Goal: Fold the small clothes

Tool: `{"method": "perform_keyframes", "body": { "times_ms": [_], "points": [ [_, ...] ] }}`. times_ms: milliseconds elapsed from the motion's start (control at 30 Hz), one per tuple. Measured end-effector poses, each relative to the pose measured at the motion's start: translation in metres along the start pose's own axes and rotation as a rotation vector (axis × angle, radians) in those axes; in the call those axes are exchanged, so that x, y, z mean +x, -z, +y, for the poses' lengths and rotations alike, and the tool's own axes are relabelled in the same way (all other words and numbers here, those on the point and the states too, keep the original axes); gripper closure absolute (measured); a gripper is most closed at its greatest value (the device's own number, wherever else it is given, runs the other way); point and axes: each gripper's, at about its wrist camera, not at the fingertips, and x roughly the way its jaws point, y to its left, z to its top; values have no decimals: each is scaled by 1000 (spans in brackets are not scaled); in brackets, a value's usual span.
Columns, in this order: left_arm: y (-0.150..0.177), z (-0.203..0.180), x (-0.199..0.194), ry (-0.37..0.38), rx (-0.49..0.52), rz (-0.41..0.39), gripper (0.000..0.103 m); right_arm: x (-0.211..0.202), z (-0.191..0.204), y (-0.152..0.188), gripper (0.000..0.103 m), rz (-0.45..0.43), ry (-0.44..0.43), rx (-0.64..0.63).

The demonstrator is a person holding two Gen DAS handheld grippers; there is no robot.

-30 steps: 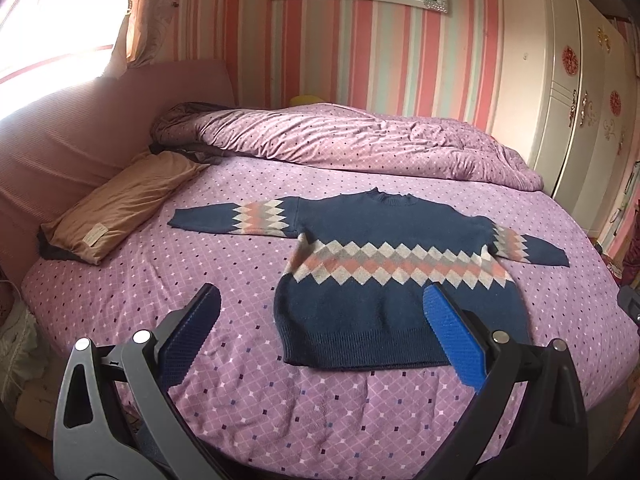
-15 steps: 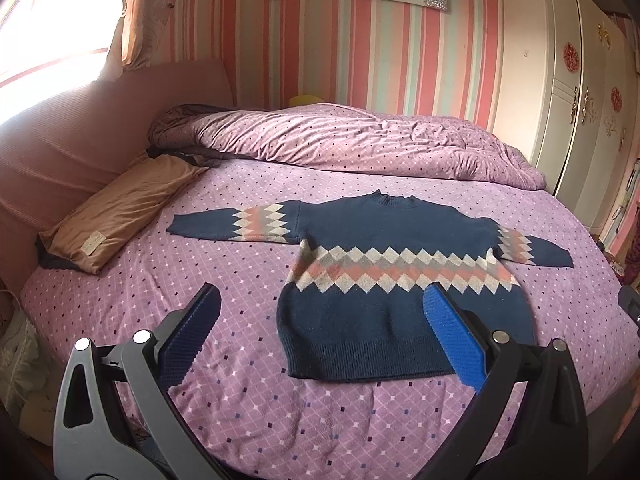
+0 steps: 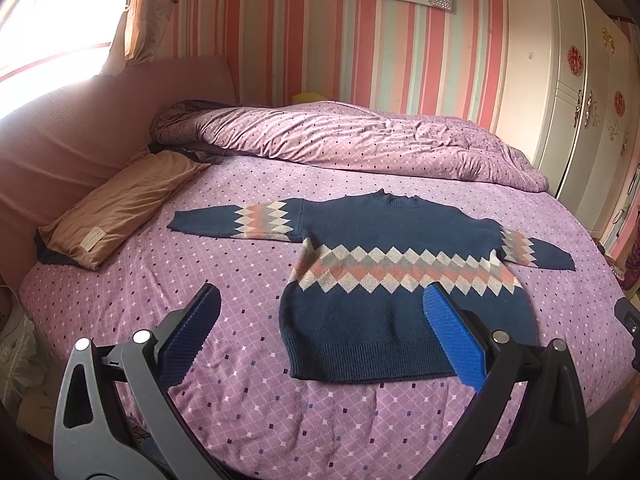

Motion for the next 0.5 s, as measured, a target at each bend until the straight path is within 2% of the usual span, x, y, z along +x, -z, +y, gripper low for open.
{"method": "perform_keyframes", "body": {
  "times_ms": [500],
  "points": [
    [0,-9,2,19,43,7,3,3,3,0,1,0,16,-26]
  ]
}}
